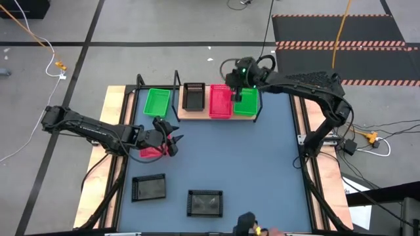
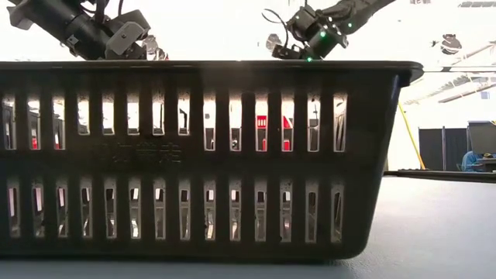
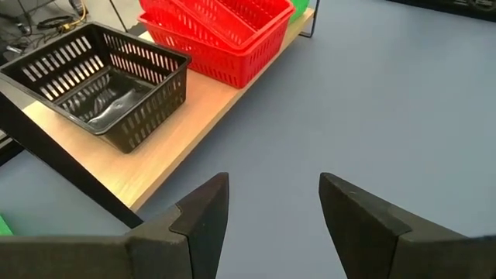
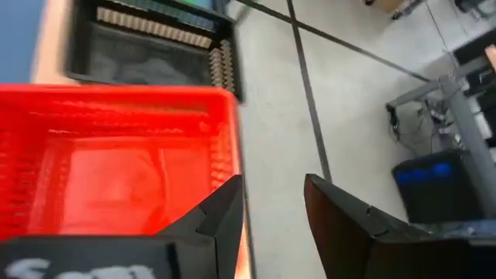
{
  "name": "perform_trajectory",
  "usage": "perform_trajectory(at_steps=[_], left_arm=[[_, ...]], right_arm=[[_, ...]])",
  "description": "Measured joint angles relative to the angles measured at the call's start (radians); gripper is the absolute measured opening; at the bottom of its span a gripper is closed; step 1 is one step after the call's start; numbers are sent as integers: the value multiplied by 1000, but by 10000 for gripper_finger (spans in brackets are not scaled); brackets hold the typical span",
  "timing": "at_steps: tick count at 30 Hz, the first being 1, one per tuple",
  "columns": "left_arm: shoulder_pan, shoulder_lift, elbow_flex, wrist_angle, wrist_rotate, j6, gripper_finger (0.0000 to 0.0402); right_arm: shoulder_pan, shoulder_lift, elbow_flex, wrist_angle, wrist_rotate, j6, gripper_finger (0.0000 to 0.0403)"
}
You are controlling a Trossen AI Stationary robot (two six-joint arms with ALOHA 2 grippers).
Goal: Stack baskets on shelf by color
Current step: Stack the right red bin on top of the red bin on the shelf
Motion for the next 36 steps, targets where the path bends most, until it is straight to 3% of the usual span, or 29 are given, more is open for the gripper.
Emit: perform_trajectory(at_steps=[2, 4, 7, 11, 15, 20, 31, 36], left_arm=[[3, 0, 0, 2, 0, 3, 202], [13, 0, 0, 6, 0, 3, 202], [32, 0, 0, 11, 0, 6, 202], [74, 0, 0, 67, 0, 13, 202], [90, 0, 0, 105, 4, 13, 202], [83, 0, 0, 94, 9, 33, 202], [93, 0, 0, 99, 8, 104, 202], [93, 0, 0, 100, -5, 104, 202]], right_arm=[[-36, 7, 0, 23, -72, 21, 132], [-52, 34, 47, 7, -59, 2, 136], [-50, 119, 296, -181, 48, -10, 140], [-47, 261, 675, -398, -104, 151, 141], [-43, 389, 856, -607, -131, 188, 141], [-45, 441, 818, -764, -130, 170, 145], [-44, 420, 634, -690, -135, 128, 143], [-44, 421, 592, -665, -130, 126, 119]])
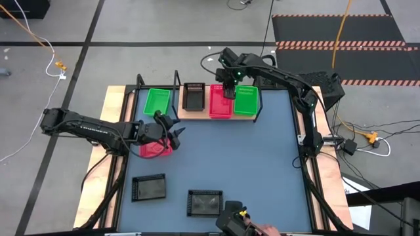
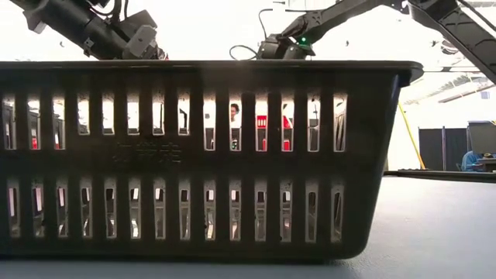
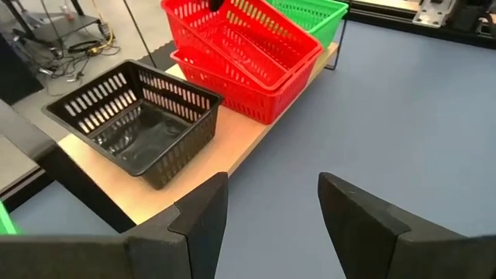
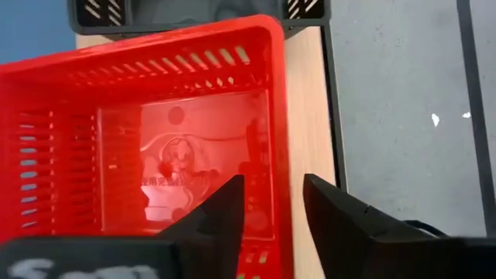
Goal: Stack baskets on shelf by color
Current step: Stack the right red bin on top of the red bin on the shelf
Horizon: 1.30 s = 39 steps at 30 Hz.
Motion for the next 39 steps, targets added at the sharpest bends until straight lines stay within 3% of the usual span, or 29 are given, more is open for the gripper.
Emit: perform_trajectory(at_steps=[7, 17, 24, 30, 39], left_arm=[[0, 0, 0, 0, -12, -1, 202], [0, 0, 0, 39, -13, -2, 202], [0, 0, 0, 60, -13, -13, 202], [0, 0, 0, 60, -13, -32, 202], [0, 0, 0, 60, -13, -38, 202]], right_arm=[[3, -6, -6, 3, -4, -55, 11], [-5, -96, -6, 33, -75, -50, 4], [-50, -133, -6, 19, -245, 7, 3], [-53, -118, -53, -1, -249, 6, 2], [-51, -118, -212, 144, -244, 7, 1]])
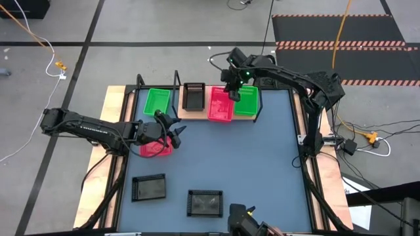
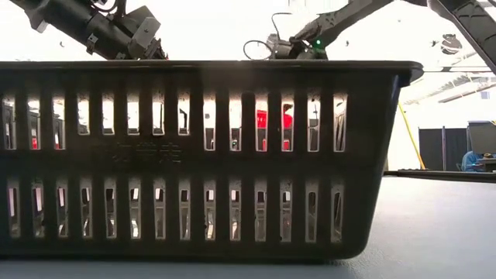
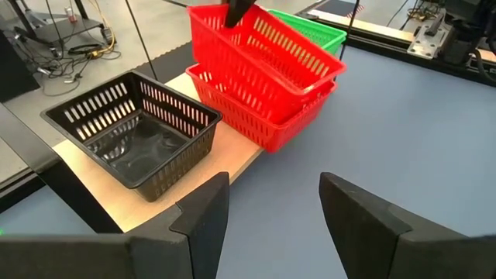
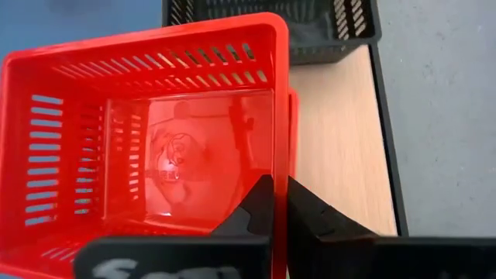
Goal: Stack baskets on shelf by color
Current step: Stack the right red bin on top of the red bin on the shelf
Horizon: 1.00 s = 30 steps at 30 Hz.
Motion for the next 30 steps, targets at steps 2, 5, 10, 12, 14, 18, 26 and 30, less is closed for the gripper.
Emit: perform_trajectory(at_steps=[2, 5, 10, 12, 14, 18, 26, 30], left_arm=[[0, 0, 0, 0, 0, 0, 202], [0, 0, 0, 0, 0, 0, 202], [0, 0, 0, 0, 0, -2, 202], [0, 0, 0, 0, 0, -7, 202], [-1, 0, 0, -2, 0, -8, 202], [-2, 0, 0, -13, 0, -11, 202], [-3, 0, 0, -24, 0, -11, 202], [-3, 0, 0, -24, 0, -11, 202]], right_arm=[[-4, 0, -12, 11, 2, 6, 2], [-7, 0, -14, 27, 3, 15, 11], [-8, -2, -14, 28, 3, 18, 42], [-9, -3, -14, 24, 4, 14, 64], [-8, -3, -14, 29, 8, 16, 89], [-7, -28, -14, 63, 44, 48, 135], [41, -132, -13, 147, 83, 38, 151], [61, -132, -14, 130, 120, 40, 128]])
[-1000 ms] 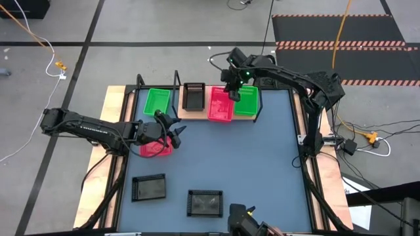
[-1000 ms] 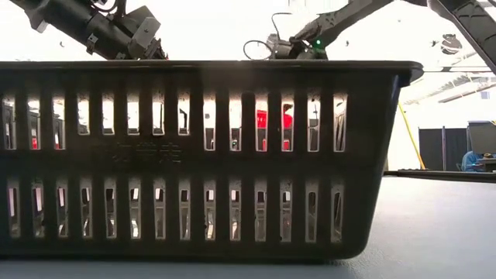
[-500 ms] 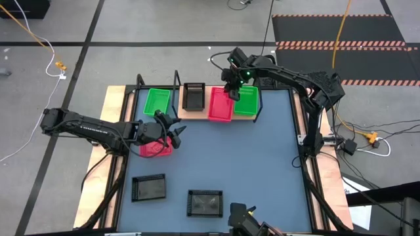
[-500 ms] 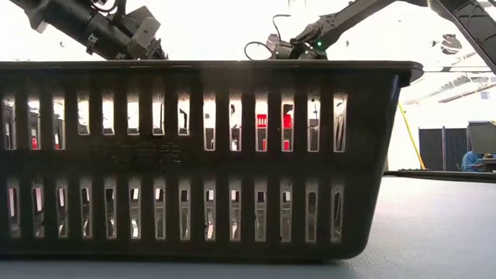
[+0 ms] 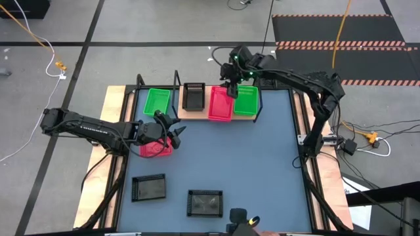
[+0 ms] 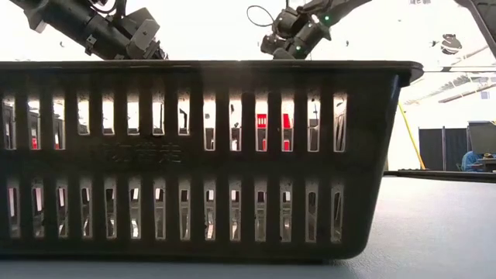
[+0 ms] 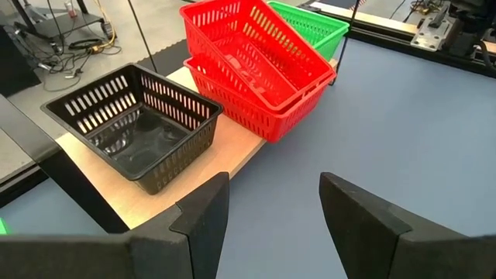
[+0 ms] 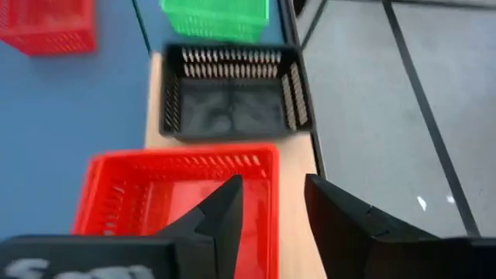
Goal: Stack baskets on shelf by color
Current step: Stack the right red bin on top of the red bin on the shelf
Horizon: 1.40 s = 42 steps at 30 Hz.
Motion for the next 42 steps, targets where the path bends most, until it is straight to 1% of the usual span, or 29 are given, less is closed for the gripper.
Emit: perform_trajectory(at_steps=[3, 4, 11, 16, 19, 23, 24, 25, 29, 33, 37, 42], left_arm=[[-1, 0, 0, -1, 0, -3, 202], [-3, 0, 0, -5, 0, -6, 202], [-18, 0, 0, -14, 0, -3, 202], [-14, 0, 0, -13, 0, 14, 202], [-5, 0, 0, -13, 0, 19, 202], [7, 0, 0, -13, 0, 18, 202], [11, 0, 0, -13, 0, 18, 202], [14, 0, 0, -12, 0, 19, 202], [26, 0, 0, -2, 0, 23, 202], [33, 0, 0, 1, 0, 23, 202], [34, 0, 0, 2, 7, 23, 202], [34, 0, 0, 2, 8, 23, 202]], right_arm=[[9, 17, 0, -2, 65, 1, 121], [9, 23, -4, -6, 72, 1, 121], [10, 27, -112, 22, 68, 8, 138], [10, 27, -182, 58, 71, 8, 130], [10, 27, -196, 77, 72, 8, 102], [-1, 20, -196, 97, 65, 3, 24], [-6, 19, -195, 101, 52, 5, 13], [-14, 17, -191, 101, 26, 18, 10], [-54, 14, -150, 95, -97, 68, 4], [-99, 13, -103, 73, -164, 104, 3], [-141, 13, -93, 57, -314, 154, 2], [-132, 13, -127, 27, -327, 171, 2]])
